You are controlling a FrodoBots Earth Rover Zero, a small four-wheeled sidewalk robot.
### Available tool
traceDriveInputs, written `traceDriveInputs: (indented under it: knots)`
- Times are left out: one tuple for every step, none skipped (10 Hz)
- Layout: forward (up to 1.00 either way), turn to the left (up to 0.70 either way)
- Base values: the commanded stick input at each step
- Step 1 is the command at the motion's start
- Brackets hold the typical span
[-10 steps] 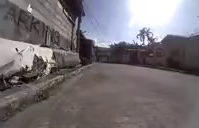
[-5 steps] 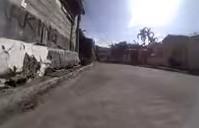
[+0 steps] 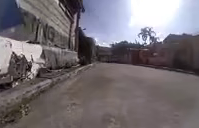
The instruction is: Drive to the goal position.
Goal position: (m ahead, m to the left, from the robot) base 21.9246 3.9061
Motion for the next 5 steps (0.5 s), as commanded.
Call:
traceDriveInputs:
  knots:
    - [0.85,0.00]
    - [0.85,0.00]
    - [0.85,0.00]
    - [0.85,0.00]
    - [0.85,0.00]
